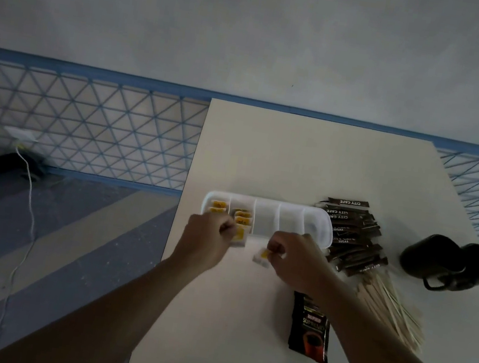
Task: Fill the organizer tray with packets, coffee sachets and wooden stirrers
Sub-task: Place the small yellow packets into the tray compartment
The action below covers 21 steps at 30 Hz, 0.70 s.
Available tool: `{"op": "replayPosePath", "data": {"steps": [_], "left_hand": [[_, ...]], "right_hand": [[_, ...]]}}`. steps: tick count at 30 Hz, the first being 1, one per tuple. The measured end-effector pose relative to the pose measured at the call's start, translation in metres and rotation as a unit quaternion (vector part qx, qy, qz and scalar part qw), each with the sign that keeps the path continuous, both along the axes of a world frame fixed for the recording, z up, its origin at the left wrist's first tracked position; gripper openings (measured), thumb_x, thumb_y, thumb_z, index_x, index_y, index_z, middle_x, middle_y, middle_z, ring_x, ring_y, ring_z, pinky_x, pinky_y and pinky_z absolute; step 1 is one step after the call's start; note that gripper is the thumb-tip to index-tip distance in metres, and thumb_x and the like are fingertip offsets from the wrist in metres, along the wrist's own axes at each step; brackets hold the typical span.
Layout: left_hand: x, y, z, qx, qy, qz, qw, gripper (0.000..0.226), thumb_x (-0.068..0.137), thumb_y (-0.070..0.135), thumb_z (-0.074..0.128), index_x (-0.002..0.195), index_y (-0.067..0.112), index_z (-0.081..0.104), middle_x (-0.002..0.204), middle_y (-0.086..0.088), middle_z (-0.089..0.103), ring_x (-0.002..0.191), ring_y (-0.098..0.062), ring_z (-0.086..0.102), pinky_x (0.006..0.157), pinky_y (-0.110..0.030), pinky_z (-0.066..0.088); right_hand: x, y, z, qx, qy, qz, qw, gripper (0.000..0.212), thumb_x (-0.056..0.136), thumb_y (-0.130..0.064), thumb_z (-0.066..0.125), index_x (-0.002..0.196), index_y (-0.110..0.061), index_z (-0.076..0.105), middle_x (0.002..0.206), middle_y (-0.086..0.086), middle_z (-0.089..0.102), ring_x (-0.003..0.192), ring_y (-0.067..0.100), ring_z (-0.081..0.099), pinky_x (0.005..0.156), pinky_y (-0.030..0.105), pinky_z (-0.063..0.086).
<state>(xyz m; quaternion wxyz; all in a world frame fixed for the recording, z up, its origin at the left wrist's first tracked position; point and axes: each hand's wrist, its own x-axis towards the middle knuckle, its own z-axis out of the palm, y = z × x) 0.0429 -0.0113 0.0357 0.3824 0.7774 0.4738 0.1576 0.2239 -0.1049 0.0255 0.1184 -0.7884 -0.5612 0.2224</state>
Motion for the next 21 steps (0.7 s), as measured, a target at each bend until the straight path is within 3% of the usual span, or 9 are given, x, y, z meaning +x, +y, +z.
{"op": "replayPosePath", "data": {"steps": [10,14,21], "left_hand": [[-0.014,0.051,0.024,0.068,0.011,0.020,0.997,0.013,0.092,0.013,0.062,0.091,0.008,0.073,0.083,-0.005,0.074,0.081,-0.020,0.068,0.075,-0.028,0.050],[-0.012,0.053,0.011,0.069,0.011,0.013,0.998,0.012,0.092,0.012,0.063,0.091,0.007,0.074,0.086,-0.006,0.074,0.080,-0.018,0.068,0.071,-0.025,0.050],[-0.002,0.057,-0.012,0.073,0.035,0.012,0.997,0.013,0.091,0.016,0.062,0.090,0.011,0.075,0.085,-0.006,0.075,0.072,-0.013,0.062,0.064,-0.020,0.042]], "right_hand": [[-0.011,0.048,0.031,0.083,0.011,-0.007,0.996,0.007,0.086,-0.022,0.064,0.088,-0.024,0.070,0.086,-0.004,0.072,0.085,0.022,0.065,0.073,0.037,0.055],[-0.018,0.058,0.021,0.072,-0.016,0.000,0.997,0.010,0.086,-0.025,0.060,0.091,-0.026,0.068,0.088,-0.006,0.072,0.086,0.021,0.063,0.067,0.030,0.050],[-0.021,0.064,-0.001,0.026,-0.041,0.036,0.998,0.011,0.086,-0.023,0.058,0.093,-0.024,0.066,0.088,-0.001,0.070,0.080,0.023,0.064,0.069,0.035,0.055]]}}
